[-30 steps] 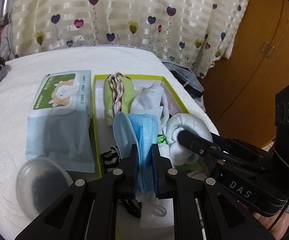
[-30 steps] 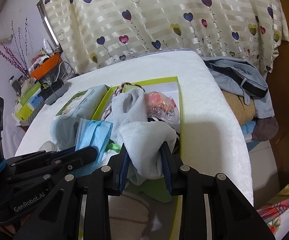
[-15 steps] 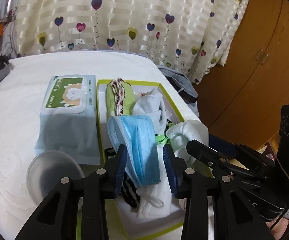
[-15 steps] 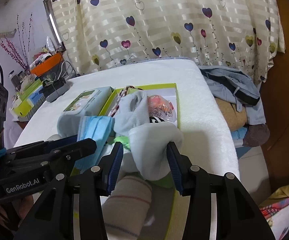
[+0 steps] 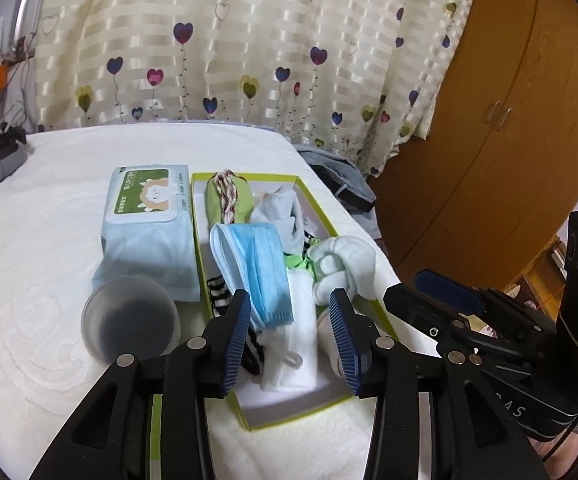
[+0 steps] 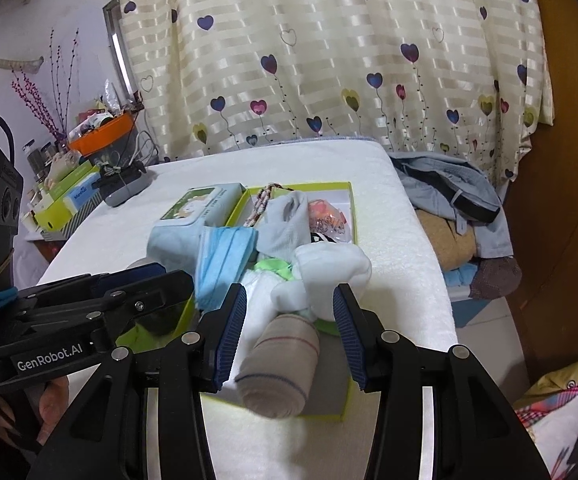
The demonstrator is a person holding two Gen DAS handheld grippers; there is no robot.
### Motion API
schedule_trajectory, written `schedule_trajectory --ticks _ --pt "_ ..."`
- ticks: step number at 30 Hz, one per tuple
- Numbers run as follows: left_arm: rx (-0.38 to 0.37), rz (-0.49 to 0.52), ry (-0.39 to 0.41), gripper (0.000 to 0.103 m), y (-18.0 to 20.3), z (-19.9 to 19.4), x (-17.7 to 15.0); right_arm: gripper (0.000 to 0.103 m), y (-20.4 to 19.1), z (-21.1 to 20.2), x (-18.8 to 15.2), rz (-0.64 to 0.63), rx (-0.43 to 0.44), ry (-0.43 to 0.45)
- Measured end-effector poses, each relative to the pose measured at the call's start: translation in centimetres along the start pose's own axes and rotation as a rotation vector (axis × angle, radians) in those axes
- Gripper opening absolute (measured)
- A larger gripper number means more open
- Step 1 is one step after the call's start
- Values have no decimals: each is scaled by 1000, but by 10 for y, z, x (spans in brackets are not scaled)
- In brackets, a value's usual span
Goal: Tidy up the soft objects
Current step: 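Open both tools to release the mask and white sock into the box, then withdraw both open tools away from the box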
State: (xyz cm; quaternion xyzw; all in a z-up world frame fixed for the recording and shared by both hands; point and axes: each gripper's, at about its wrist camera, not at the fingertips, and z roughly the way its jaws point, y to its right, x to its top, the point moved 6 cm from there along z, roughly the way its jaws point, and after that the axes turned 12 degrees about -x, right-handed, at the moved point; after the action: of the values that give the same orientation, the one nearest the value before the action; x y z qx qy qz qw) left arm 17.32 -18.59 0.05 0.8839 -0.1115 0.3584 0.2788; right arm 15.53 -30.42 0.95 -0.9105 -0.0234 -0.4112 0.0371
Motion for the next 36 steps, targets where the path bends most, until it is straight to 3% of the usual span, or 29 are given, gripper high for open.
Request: schedule_trajectory --ticks 16,36 --pt "83 75 68 40 13 -66 -42 47 -33 -61 -29 -68 -39 61" --pt "194 84 107 40 -2 -99 -65 47 -61 -79 -51 -117 -47 54"
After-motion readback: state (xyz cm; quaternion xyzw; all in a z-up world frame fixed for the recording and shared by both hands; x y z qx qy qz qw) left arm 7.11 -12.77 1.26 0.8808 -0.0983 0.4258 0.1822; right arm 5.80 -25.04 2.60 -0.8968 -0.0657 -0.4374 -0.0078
